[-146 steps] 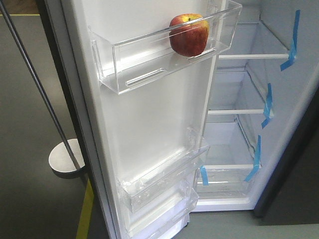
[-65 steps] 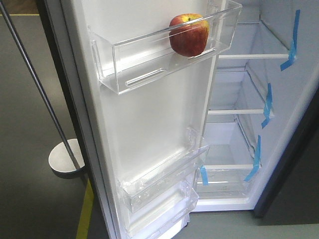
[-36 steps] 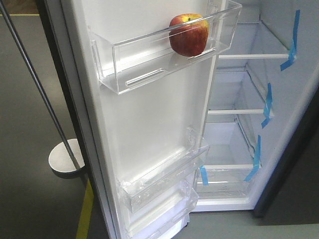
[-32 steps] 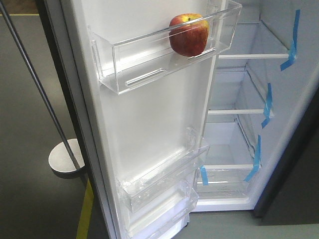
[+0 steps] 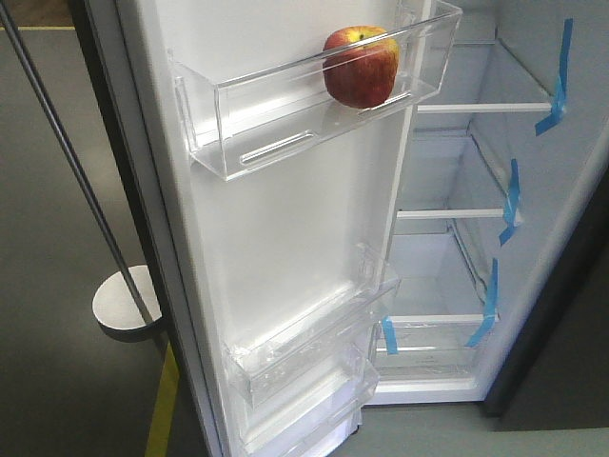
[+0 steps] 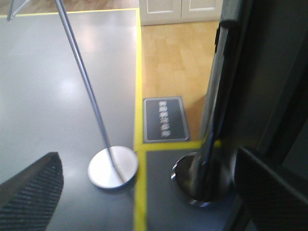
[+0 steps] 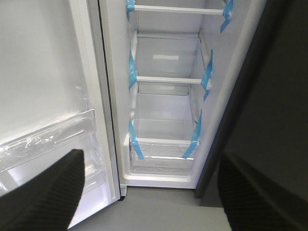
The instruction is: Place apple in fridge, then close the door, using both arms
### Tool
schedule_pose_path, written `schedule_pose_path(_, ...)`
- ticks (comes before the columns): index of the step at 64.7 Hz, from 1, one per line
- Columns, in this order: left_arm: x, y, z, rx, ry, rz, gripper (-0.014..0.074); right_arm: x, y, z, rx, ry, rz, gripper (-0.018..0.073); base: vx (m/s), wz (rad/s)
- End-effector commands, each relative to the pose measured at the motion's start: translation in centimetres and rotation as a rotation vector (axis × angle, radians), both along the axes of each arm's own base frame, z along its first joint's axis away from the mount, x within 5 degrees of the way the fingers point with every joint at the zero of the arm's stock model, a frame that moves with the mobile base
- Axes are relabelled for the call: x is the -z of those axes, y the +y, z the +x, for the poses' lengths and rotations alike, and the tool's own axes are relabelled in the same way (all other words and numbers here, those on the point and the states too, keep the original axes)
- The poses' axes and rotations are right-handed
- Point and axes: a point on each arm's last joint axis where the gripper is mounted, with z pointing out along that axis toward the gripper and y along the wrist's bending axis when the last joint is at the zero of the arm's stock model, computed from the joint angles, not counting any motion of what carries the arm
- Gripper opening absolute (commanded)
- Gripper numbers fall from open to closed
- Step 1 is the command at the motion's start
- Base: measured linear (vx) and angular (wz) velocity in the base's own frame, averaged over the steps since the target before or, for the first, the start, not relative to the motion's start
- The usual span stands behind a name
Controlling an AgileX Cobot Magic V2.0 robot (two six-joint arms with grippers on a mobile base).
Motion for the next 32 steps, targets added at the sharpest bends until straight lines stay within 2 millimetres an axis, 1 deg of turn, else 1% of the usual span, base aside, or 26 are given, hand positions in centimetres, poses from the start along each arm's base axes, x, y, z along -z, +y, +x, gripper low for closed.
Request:
schedule_pose_path(1,-2.7,-0.4,1.2,0.014,-0.198,-0.090,0.0669,-1.1,0.0,0.3,0.005,-0.078,-0.013,0.0545,0.00,0.00)
schedule_pose_path(5,-3.2,-0.5,2.7,0.015,-0.218,-0.121,0.0645,-1.1,0.0,0.3,0.005,-0.078,-0.013,0.0545,0.00,0.00)
schedule_pose_path(6,-3.6,-0.6,3.3,0.013,-0.228,-0.139,0.0637,-1.1,0.0,0.3,0.005,-0.078,-0.013,0.0545,0.00,0.00)
schedule_pose_path(10,-4.0,-0.7,5.5,0.005,-0.213,-0.164,0.0611,-1.1,0.0,0.3,0.005,-0.078,-0.013,0.0545,0.00,0.00)
schedule_pose_path(11,-4.3,-0.7,5.7,0.005,-0.219,-0.168,0.0608,-1.1,0.0,0.3,0.005,-0.078,-0.013,0.0545,0.00,0.00)
schedule_pose_path(14,-4.6,-0.8,7.5,0.001,-0.210,-0.177,0.0593,-1.1,0.0,0.3,0.005,-0.078,-0.013,0.0545,0.00,0.00)
schedule_pose_path(17,-4.8,-0.9,8.8,0.001,-0.205,-0.178,0.0579,-1.1,0.0,0.3,0.005,-0.078,-0.013,0.0545,0.00,0.00)
schedule_pose_path(22,-4.6,-1.0,11.5,-0.002,-0.182,-0.176,0.0566,-1.1,0.0,0.3,0.005,-0.078,-0.013,0.0545,0.00,0.00)
schedule_pose_path(24,-4.8,-1.1,12.3,-0.003,-0.179,-0.176,0.0565,-1.1,0.0,0.3,0.005,-0.078,-0.013,0.0545,0.00,0.00)
schedule_pose_path(32,-4.0,-1.3,15.7,-0.013,-0.131,-0.196,0.0565,-1.1,0.0,0.3,0.005,-0.078,-0.013,0.0545,0.00,0.00)
